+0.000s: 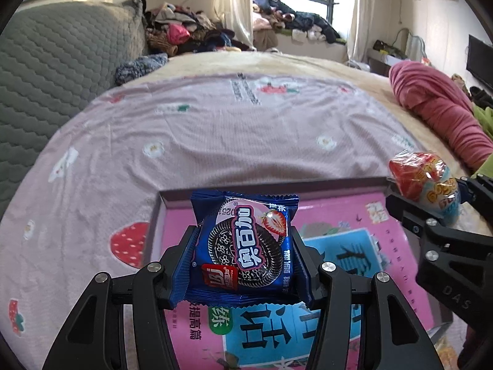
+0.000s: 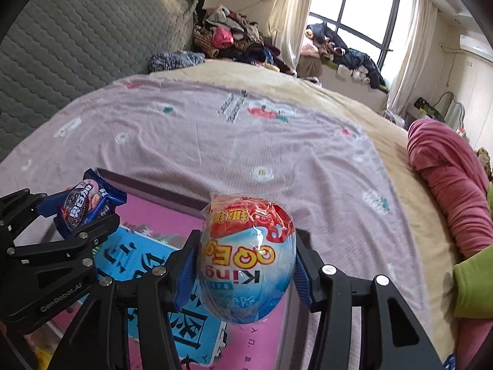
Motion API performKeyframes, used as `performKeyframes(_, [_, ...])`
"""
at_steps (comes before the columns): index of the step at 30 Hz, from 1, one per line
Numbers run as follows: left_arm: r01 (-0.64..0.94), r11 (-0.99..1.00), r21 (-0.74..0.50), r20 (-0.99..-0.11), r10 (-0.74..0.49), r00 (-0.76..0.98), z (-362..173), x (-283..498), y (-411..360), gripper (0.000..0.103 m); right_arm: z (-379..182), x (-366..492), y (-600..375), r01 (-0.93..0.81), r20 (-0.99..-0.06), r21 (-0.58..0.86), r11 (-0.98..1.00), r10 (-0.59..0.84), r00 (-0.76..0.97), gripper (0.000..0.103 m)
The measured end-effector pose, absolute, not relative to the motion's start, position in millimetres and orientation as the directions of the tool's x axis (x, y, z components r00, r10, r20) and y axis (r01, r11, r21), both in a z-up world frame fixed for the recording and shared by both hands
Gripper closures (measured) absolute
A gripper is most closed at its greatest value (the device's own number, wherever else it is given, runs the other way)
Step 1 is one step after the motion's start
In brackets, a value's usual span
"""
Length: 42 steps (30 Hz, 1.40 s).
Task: Organize objects
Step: 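Carry the cookie packet and Kinder egg with both tools over the tray, then open the left tool over the tray while the right tool releases the egg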
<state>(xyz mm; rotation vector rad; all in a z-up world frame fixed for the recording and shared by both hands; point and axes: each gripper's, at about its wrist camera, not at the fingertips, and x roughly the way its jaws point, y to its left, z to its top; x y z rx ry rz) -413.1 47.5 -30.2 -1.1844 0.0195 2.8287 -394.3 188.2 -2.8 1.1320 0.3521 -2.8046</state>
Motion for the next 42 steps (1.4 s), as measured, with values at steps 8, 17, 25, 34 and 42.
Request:
performKeyframes(8, [-0.042,-0.998,-0.041,-0.736,0.059,-0.674,-48.2,-426.5,33.3,0.045,-43.7,-412.6,195.7,0.156,-0.748,-0.169,-0.973,0.023,-0.663,0.049])
performKeyframes(17, [-0.032,-0.998,-0.05,-0.751,0.059,-0.658,-54.5,-432.7,30.4,0.045,-54.7,-416.0,199.8,0.143,-0.766,-0.166,-0.976,0.036,-0.642,0.049])
performKeyframes(25, [0.007,-0.998,-0.057,-0.786,0.041,-0.617,-65.6,-439.0,22.6,0.045,-57.9,-418.8,205.2,0.119,-0.78,-0.155,-0.981,0.048,-0.624,0.049])
performKeyframes(34, [0.002,-0.996,-0.091,-0.805,0.072,-0.589,-72.8,-443.9,20.2,0.045,-62.8,-420.8,203.9,0.12,-0.797,-0.158,-0.98,0.055,-0.601,0.049])
performKeyframes(42, [0.014,-0.997,-0.081,-0.807,0.057,-0.588,-72.7,-444.2,20.9,0.042,-63.2,-420.7,206.0,0.118,-0.8,-0.156,-0.981,0.056,-0.597,0.048])
